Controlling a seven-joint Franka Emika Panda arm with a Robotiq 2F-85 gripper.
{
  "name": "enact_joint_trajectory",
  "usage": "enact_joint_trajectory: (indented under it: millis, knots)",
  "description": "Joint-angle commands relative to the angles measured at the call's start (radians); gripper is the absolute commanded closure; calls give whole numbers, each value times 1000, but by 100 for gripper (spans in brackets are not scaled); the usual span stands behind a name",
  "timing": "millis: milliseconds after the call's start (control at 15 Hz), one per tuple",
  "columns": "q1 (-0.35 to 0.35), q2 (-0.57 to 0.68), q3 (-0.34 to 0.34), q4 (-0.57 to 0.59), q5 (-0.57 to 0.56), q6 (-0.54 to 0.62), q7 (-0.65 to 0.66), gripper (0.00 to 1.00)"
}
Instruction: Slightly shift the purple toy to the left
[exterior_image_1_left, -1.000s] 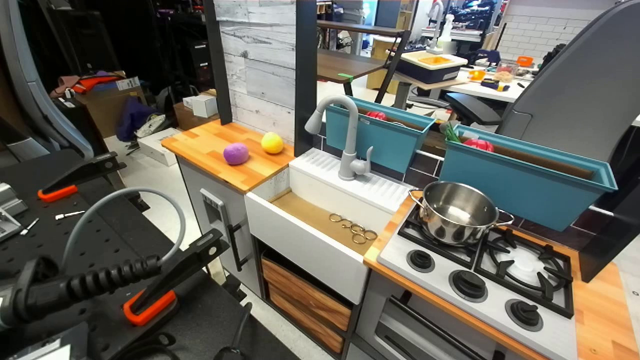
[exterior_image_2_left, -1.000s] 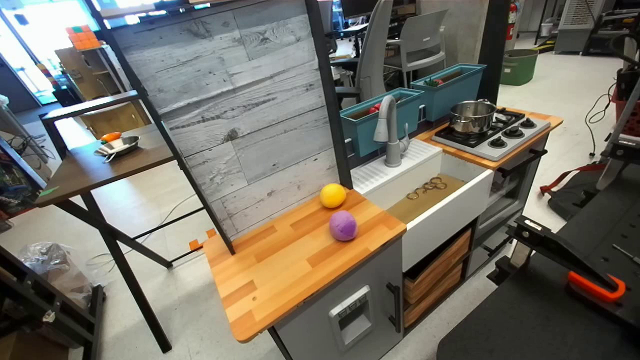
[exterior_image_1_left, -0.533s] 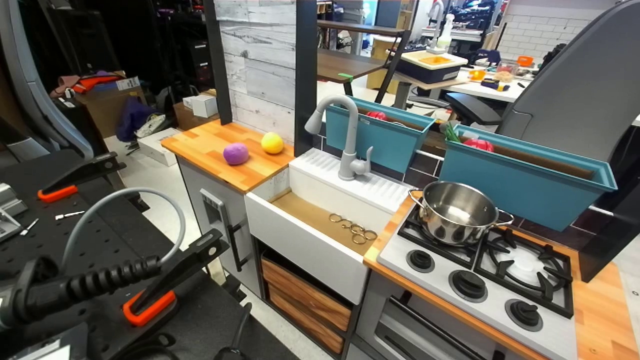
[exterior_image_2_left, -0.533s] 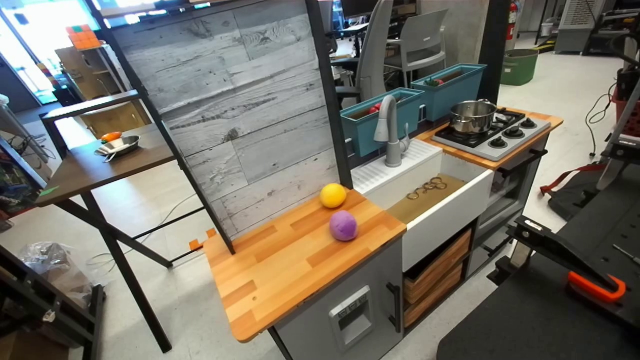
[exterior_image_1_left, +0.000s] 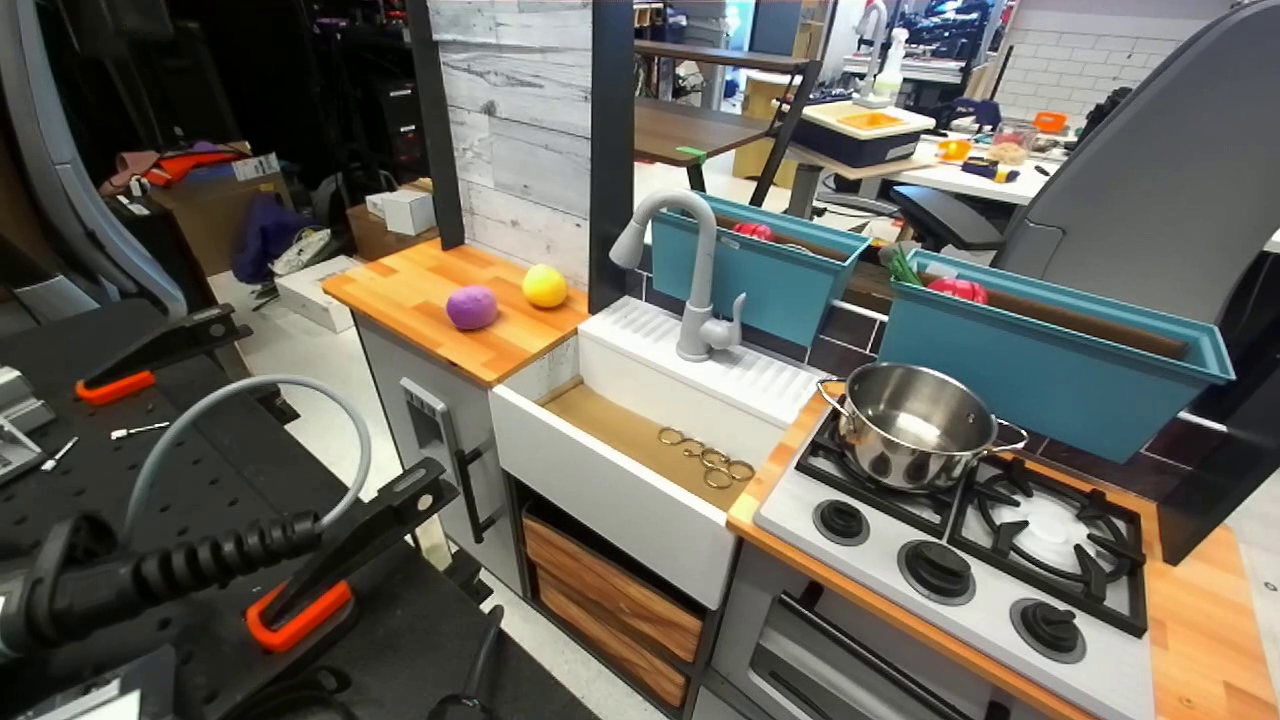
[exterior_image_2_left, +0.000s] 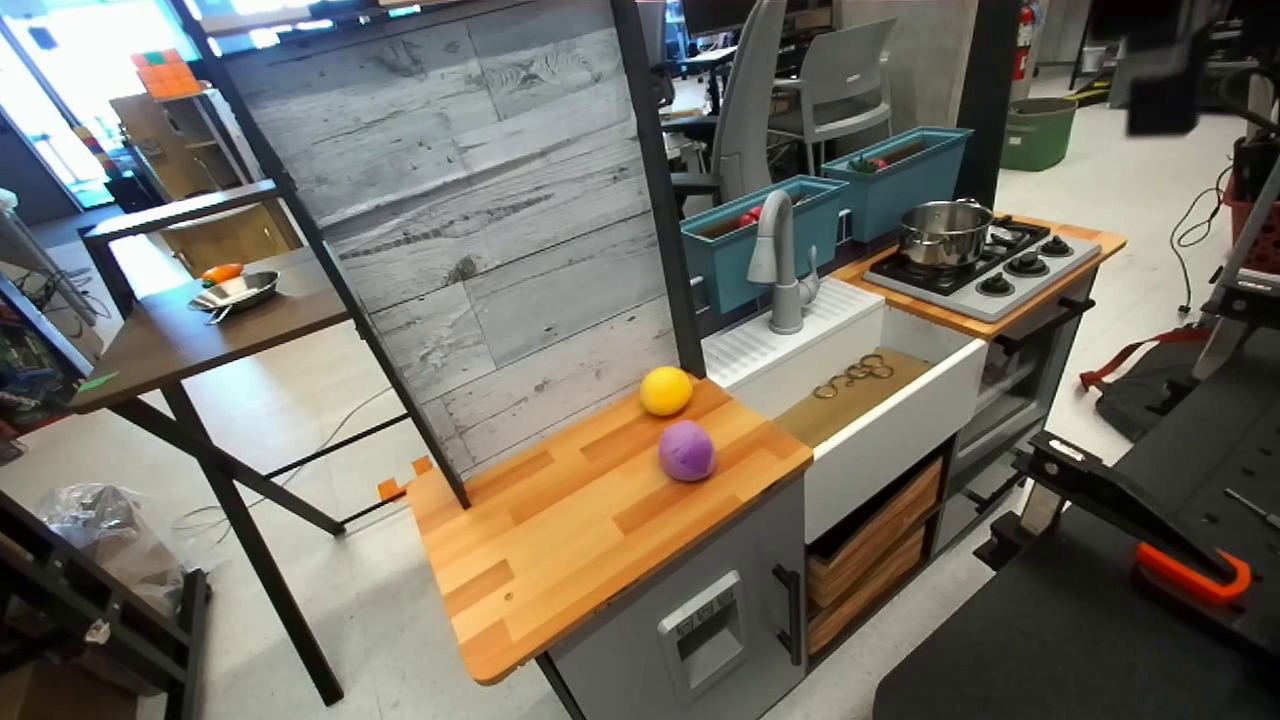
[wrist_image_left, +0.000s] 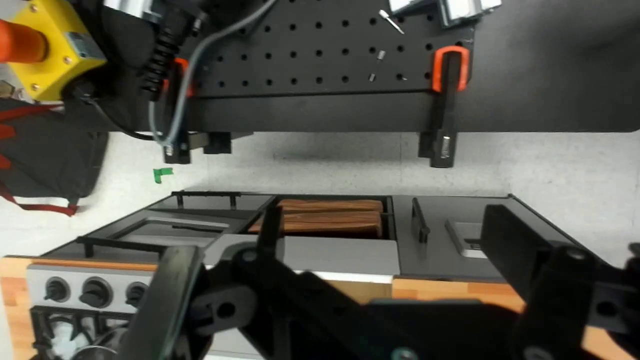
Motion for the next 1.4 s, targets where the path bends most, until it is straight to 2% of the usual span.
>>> enact_joint_trajectory:
  millis: [0, 200, 267, 467, 800, 1067, 1333]
  knots:
    - [55, 207, 71, 65, -25, 179, 99, 0]
    - [74, 404, 68, 175, -162, 264, 237, 0]
    - [79, 468, 35, 227, -265, 277, 321, 0]
    - [123, 623, -85, 375, -407, 256, 432, 0]
    - [218, 867, -210, 583, -379, 266, 503, 0]
    - [279, 1025, -212, 742, -267, 273, 545, 0]
    - [323, 1123, -240, 877, -187, 296, 590, 0]
